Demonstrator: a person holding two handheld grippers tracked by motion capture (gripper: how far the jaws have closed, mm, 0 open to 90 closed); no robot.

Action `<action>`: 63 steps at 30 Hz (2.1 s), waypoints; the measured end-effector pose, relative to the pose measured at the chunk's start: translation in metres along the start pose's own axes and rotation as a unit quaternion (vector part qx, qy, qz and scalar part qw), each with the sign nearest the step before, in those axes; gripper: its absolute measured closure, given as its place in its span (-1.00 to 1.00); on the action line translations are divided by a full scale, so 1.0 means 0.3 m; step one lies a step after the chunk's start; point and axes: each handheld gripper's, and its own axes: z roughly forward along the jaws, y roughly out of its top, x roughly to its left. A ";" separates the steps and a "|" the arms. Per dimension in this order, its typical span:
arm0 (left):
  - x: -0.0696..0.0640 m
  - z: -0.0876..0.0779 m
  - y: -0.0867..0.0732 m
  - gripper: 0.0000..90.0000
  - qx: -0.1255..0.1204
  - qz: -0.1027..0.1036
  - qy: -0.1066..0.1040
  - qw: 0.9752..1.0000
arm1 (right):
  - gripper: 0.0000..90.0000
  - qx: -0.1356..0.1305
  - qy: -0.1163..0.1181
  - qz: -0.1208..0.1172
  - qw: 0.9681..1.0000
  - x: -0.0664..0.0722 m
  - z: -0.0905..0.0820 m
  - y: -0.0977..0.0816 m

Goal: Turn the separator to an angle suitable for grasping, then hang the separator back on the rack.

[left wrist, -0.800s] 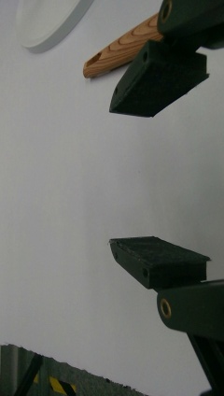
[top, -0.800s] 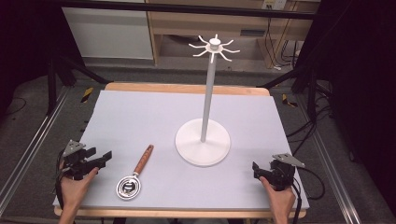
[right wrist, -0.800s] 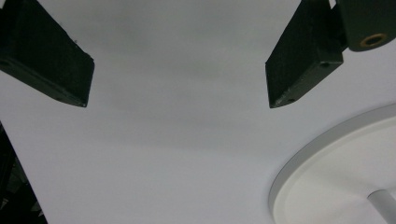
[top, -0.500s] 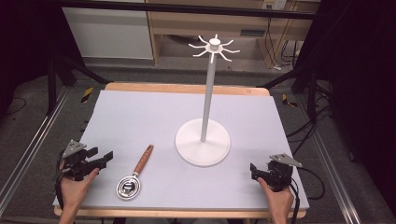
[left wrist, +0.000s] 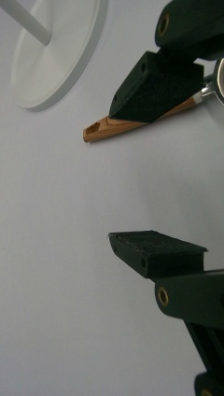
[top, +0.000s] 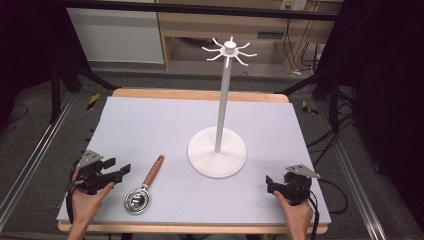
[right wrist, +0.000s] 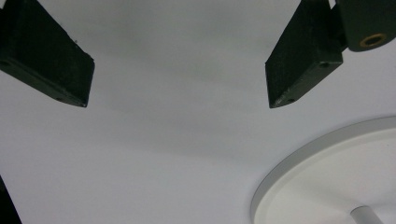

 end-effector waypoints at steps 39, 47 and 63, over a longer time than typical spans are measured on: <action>-0.173 0.112 0.109 -0.04 0.066 0.062 -0.045 0.995 | -0.81 0.008 -0.004 0.000 1.000 -0.002 0.001 -0.007; -0.181 0.147 0.106 -0.01 0.092 0.065 -0.046 0.993 | -0.81 0.009 -0.004 -0.005 1.000 -0.002 0.003 -0.007; -0.209 0.216 0.074 0.07 0.158 0.092 -0.033 0.983 | -0.81 0.016 -0.001 -0.009 1.000 0.001 0.003 -0.009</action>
